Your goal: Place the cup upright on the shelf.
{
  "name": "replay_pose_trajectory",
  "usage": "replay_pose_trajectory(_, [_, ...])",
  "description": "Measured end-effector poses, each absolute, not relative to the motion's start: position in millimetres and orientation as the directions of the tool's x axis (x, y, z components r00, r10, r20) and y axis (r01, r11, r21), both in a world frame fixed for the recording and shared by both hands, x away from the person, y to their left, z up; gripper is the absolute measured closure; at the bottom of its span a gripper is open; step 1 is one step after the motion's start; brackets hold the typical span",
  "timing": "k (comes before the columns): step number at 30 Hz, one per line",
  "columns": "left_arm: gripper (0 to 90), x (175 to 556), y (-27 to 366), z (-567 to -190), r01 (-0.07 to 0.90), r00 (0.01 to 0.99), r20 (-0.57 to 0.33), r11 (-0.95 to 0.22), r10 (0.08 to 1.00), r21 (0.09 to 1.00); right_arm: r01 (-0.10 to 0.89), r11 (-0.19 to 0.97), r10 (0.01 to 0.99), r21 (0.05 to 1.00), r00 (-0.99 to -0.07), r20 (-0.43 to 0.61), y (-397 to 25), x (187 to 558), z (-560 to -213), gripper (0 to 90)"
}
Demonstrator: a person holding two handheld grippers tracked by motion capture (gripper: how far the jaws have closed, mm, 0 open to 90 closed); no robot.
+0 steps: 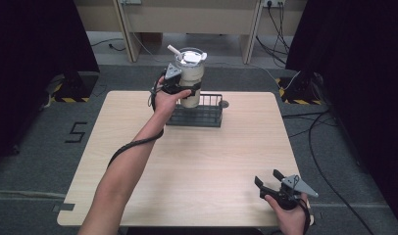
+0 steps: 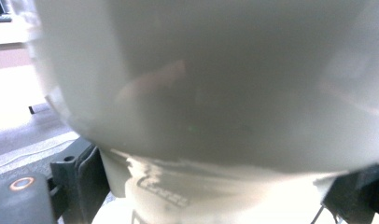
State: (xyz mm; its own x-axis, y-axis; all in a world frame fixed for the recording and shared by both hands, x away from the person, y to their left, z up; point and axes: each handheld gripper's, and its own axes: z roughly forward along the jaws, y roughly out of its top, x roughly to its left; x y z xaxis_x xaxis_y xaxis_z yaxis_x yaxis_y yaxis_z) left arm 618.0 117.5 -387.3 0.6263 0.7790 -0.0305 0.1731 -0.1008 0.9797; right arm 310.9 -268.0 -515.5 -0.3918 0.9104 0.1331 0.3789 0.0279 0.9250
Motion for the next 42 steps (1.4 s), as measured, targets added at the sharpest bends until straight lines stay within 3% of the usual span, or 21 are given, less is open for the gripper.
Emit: replay_pose_trajectory(42, [9.5, 618.5, 112.6, -432.7, 0.224, 0.625, -0.075, -0.087, 0.777, 0.971, 0.376, 0.046, 0.909, 0.925, -0.400, 0.117, -266.8, 310.4, -515.4, 18.6])
